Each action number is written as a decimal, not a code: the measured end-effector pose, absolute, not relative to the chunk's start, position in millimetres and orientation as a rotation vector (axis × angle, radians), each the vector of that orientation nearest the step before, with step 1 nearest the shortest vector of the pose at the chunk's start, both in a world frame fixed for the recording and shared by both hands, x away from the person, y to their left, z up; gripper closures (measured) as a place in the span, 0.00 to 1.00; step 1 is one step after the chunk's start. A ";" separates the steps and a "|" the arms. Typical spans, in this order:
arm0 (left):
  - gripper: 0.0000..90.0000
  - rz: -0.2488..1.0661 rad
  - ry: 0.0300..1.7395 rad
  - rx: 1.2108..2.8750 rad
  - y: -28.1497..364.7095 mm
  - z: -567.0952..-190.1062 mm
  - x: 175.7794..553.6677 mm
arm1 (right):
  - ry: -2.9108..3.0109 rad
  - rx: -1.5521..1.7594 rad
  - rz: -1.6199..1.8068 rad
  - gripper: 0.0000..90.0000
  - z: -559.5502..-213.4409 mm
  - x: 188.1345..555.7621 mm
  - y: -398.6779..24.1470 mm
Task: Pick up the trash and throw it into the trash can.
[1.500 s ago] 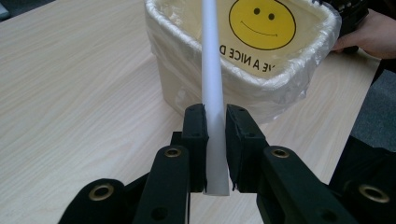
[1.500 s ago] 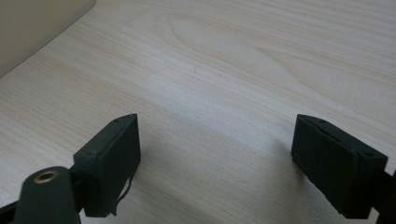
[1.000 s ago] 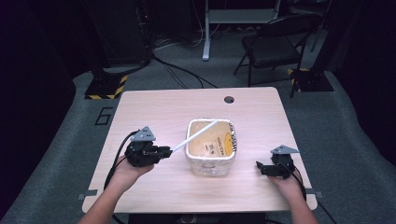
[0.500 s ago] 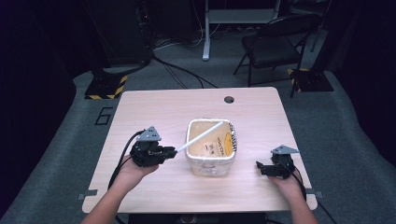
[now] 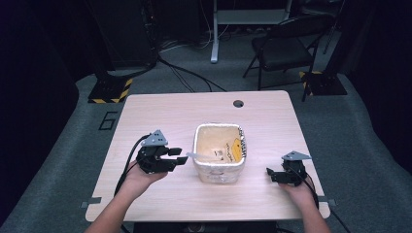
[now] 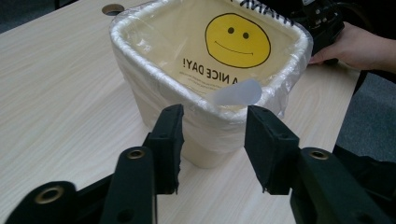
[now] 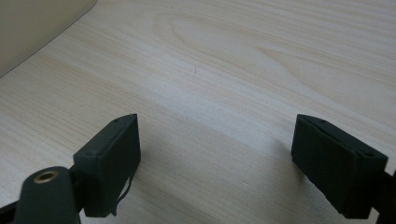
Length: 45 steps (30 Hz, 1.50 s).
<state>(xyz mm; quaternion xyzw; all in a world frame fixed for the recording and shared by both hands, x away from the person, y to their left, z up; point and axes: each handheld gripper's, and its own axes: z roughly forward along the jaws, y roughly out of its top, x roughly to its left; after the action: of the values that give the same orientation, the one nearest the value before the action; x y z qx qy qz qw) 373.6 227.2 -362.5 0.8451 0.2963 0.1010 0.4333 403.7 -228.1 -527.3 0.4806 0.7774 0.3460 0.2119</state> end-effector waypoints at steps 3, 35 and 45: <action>0.57 0.255 0.733 2.098 228.6 -363.9 372.6 | 2.160 1.335 0.959 0.17 -527.3 403.7 -228.1; 0.51 0.359 0.905 2.035 273.3 -396.3 387.4 | 2.159 1.335 0.958 0.17 -527.3 403.7 -228.1; 0.51 0.376 0.958 2.010 285.5 -407.3 390.3 | 2.159 1.335 0.958 0.17 -527.3 403.7 -228.1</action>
<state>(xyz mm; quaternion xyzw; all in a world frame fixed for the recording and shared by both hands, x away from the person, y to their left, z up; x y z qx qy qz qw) 390.3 285.5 -407.3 0.8046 0.3834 0.1507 0.4276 403.7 -228.1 -527.3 0.4807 0.7776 0.3451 0.2126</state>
